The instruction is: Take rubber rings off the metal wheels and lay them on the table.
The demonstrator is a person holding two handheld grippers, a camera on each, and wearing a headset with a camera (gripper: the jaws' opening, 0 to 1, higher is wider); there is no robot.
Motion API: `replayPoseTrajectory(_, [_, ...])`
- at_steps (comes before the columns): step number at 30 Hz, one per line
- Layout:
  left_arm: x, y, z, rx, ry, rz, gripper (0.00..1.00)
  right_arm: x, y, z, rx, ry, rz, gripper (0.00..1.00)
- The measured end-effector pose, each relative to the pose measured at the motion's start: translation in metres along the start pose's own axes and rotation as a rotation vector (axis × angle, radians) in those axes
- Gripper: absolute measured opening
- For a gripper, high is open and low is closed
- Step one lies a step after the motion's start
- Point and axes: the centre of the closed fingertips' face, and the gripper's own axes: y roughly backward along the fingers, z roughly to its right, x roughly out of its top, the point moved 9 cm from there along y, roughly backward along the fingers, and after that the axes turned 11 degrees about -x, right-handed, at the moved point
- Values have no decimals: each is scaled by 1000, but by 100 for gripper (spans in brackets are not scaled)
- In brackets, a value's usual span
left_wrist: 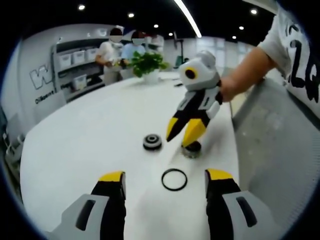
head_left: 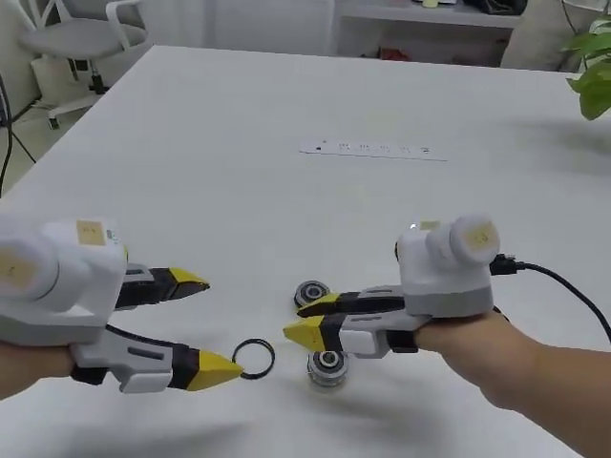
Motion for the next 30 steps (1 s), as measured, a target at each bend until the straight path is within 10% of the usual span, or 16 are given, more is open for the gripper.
replayPoseTrajectory(30, [19, -41, -31, -36, -10, -17, 57, -11, 8, 49, -148, 79, -9, 26])
